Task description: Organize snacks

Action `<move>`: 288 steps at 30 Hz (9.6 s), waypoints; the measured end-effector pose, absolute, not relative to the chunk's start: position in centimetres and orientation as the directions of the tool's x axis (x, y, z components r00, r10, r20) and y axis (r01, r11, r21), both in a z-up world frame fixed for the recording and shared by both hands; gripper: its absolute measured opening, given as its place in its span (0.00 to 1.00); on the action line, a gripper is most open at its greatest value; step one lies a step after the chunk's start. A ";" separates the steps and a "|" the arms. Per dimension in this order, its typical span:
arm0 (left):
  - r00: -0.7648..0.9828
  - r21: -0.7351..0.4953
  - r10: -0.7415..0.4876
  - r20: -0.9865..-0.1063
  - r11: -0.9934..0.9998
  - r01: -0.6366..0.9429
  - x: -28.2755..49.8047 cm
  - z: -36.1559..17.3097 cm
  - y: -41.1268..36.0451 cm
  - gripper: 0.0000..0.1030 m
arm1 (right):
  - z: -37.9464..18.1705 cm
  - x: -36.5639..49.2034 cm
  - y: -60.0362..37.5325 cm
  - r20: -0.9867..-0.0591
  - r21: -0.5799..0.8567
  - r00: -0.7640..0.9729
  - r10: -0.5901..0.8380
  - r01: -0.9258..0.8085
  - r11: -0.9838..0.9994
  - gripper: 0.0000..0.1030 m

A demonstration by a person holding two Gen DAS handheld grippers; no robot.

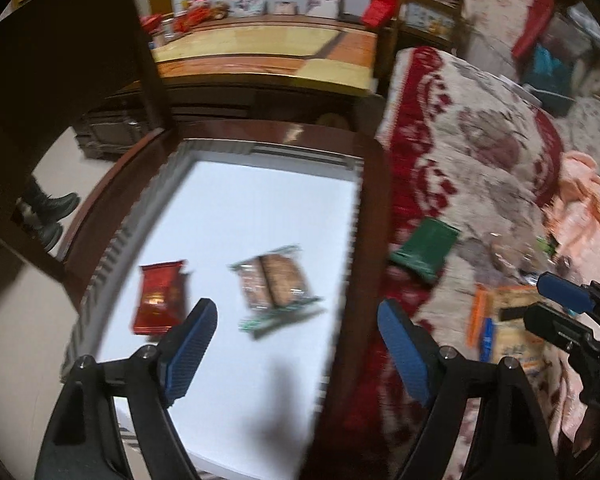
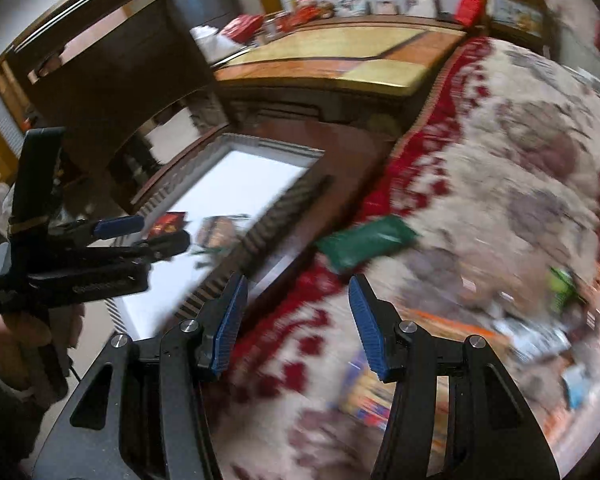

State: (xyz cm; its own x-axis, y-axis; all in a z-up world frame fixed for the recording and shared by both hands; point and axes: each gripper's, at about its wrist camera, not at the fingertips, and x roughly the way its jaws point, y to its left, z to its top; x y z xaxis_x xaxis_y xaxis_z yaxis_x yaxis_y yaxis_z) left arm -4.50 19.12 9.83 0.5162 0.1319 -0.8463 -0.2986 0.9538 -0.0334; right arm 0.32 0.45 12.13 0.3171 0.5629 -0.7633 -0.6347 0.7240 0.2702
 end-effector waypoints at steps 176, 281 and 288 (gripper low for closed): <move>0.519 -0.034 0.227 -0.824 0.895 -0.445 -8.7 8.7 25.5 0.45 | 11.6 0.1 11.1 -0.760 0.356 0.124 0.638 -0.742 0.568 0.32; 0.471 -0.040 0.007 -0.882 0.995 -0.089 0.6 7.7 4.8 0.79 | 9.0 4.6 -19.4 -0.808 0.330 0.418 0.415 -0.262 0.907 0.61; 0.465 -0.052 -0.019 -0.885 0.997 -0.058 2.1 7.6 3.3 0.79 | 8.6 6.0 -21.3 -0.822 0.295 0.430 0.373 -0.238 0.925 0.68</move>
State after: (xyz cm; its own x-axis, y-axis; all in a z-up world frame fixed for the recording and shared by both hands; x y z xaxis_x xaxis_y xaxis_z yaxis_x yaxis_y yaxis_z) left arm 2.07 3.27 7.57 0.4648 -0.0194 -0.8852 -0.0580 0.9970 -0.0522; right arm 6.03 -21.33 8.61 0.4299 0.3728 -0.8223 -0.2378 0.9254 0.2951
